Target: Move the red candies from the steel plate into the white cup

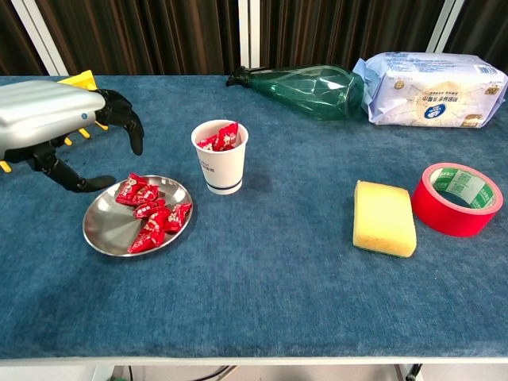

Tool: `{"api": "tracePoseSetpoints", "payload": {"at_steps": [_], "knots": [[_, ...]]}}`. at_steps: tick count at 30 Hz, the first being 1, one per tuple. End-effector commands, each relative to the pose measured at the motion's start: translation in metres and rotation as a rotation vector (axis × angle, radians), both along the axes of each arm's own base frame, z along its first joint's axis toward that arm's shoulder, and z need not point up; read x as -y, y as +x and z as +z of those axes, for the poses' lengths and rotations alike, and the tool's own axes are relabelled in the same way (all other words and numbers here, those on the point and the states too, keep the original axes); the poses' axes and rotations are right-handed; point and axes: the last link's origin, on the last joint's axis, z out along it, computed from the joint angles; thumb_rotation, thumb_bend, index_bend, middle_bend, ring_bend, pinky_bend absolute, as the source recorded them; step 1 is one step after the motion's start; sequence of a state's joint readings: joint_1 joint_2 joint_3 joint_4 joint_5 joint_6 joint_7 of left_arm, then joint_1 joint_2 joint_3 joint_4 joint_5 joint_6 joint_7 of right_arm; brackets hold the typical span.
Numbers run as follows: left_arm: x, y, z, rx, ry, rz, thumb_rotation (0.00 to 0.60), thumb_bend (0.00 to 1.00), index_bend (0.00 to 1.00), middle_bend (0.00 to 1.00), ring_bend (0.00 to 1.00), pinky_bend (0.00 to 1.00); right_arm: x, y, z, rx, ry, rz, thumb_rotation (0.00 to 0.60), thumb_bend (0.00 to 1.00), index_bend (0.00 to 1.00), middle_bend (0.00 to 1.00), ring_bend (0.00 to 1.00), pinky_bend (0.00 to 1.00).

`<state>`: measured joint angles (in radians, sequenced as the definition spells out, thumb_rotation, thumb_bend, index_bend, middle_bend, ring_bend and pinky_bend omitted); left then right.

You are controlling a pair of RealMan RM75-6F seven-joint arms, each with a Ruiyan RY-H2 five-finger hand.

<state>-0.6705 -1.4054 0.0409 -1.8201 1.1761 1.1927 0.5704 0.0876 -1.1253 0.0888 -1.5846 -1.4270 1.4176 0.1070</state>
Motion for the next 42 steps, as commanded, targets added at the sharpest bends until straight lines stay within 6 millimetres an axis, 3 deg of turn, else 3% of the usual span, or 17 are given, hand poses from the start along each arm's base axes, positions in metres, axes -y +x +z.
{"api": "tracePoseSetpoints", "payload": {"at_steps": [1, 17, 42], "knots": [[0.006, -0.004, -0.011, 0.010, -0.032, -0.018, 0.600, 0.30, 0.37, 0.24, 0.08, 0.23, 0.000, 0.000, 0.000, -0.001, 0.001, 0.001, 0.600, 0.33, 0.00, 0.00, 0.00, 0.00], [0.005, -0.010, -0.045, -0.025, -0.081, -0.053, 0.600, 0.30, 0.33, 0.21, 0.08, 0.23, 0.001, -0.001, -0.001, -0.001, 0.004, -0.001, 0.600, 0.33, 0.00, 0.00, 0.00, 0.00], [-0.001, -0.016, -0.051, -0.083, -0.071, -0.050, 0.600, 0.30, 0.40, 0.20, 0.08, 0.23, 0.001, 0.000, -0.001, -0.002, 0.004, -0.003, 0.600, 0.33, 0.00, 0.00, 0.00, 0.00]]}}
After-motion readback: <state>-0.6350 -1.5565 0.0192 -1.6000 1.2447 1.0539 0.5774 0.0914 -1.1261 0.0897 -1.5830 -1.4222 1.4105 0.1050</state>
